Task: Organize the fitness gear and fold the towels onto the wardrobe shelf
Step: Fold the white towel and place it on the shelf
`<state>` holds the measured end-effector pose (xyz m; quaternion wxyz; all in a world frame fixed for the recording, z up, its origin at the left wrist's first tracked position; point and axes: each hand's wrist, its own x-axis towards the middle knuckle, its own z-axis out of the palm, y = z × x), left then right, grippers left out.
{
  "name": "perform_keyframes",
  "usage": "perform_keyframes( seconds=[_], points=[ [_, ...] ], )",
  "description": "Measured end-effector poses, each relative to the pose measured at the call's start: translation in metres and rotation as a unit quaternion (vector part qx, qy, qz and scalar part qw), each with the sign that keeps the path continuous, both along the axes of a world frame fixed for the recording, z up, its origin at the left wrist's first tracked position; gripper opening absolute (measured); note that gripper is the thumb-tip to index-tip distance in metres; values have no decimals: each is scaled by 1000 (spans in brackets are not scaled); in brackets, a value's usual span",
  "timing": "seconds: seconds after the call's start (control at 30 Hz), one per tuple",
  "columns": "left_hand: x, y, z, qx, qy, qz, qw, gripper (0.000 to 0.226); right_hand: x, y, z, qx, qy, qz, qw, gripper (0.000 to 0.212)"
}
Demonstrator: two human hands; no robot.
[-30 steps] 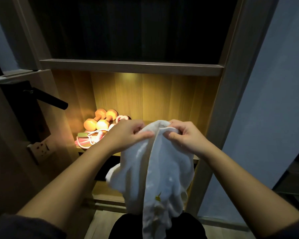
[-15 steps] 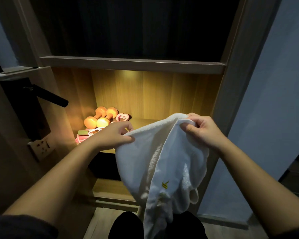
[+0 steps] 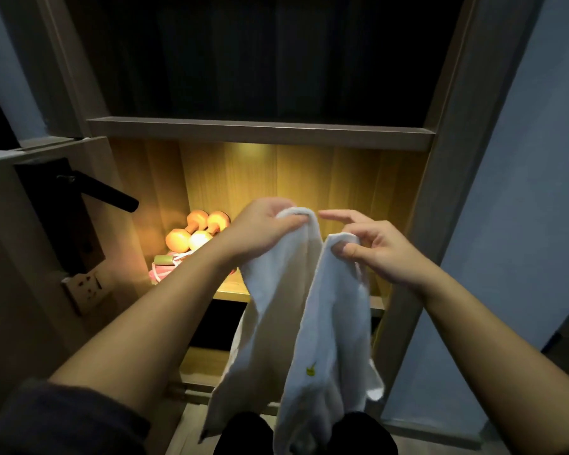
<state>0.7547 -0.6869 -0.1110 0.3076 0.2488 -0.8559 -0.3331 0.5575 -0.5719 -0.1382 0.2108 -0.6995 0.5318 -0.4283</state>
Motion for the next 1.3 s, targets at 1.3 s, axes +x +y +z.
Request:
perform_keyframes(
  seconds=[1.3],
  points=[
    [-6,26,-31,339,261,-19,904,16,34,-11,-16,-26,-154,-132,979,11]
  ],
)
